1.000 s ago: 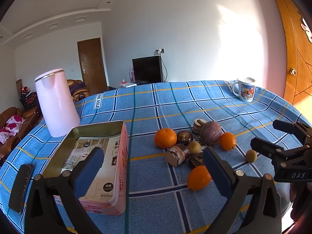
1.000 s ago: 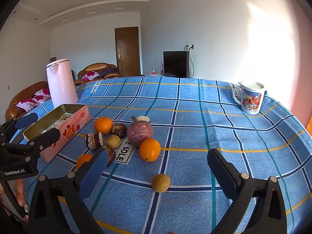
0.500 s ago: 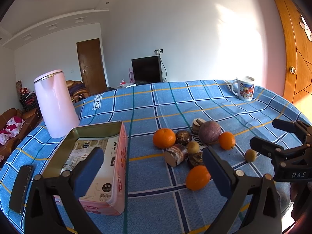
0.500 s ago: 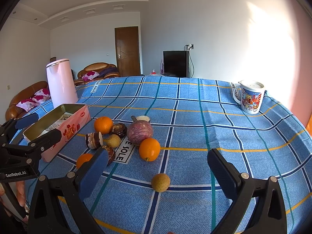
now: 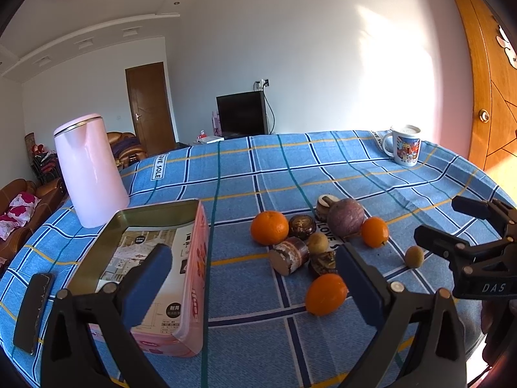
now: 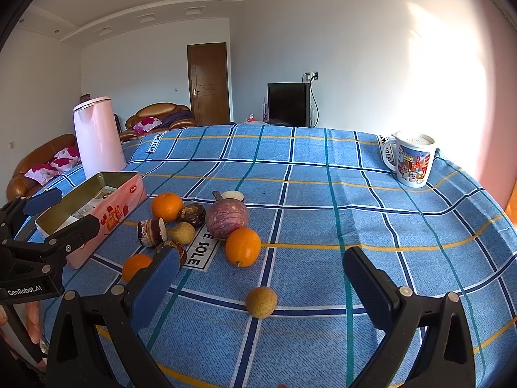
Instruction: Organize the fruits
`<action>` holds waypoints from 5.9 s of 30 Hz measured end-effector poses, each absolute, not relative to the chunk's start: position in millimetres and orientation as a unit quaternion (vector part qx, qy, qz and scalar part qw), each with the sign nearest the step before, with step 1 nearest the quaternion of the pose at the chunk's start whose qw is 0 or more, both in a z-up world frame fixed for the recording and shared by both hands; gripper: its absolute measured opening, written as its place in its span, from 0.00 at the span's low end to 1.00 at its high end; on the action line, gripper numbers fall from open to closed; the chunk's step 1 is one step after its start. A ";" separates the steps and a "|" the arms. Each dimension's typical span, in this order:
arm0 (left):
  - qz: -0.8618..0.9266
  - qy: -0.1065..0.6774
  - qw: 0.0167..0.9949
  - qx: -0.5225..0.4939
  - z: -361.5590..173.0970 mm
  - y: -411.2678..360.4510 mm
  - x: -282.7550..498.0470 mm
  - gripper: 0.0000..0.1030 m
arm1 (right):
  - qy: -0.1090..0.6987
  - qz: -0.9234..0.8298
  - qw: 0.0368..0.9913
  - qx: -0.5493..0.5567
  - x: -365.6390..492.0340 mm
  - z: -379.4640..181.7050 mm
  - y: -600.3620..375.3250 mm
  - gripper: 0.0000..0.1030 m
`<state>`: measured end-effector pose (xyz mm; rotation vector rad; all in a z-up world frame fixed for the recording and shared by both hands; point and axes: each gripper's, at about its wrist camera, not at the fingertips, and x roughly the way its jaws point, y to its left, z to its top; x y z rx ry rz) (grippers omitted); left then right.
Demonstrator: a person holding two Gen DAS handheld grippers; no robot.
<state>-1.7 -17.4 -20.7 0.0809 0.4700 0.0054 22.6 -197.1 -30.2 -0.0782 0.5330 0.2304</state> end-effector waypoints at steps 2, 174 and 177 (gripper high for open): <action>0.002 0.234 0.971 0.040 -21.4 -17.9 -1.4 1.00 | 0.263 0.112 0.957 -0.038 22.3 -30.9 -197.8 0.99; -0.096 0.381 0.919 0.020 -56.5 -21.2 76.5 0.62 | 0.367 0.192 0.909 -0.057 101.3 -53.4 -180.8 0.49; -0.096 0.385 0.918 0.015 -56.8 -20.7 79.7 0.51 | 0.373 0.209 0.902 -0.053 102.3 -55.1 -178.8 0.48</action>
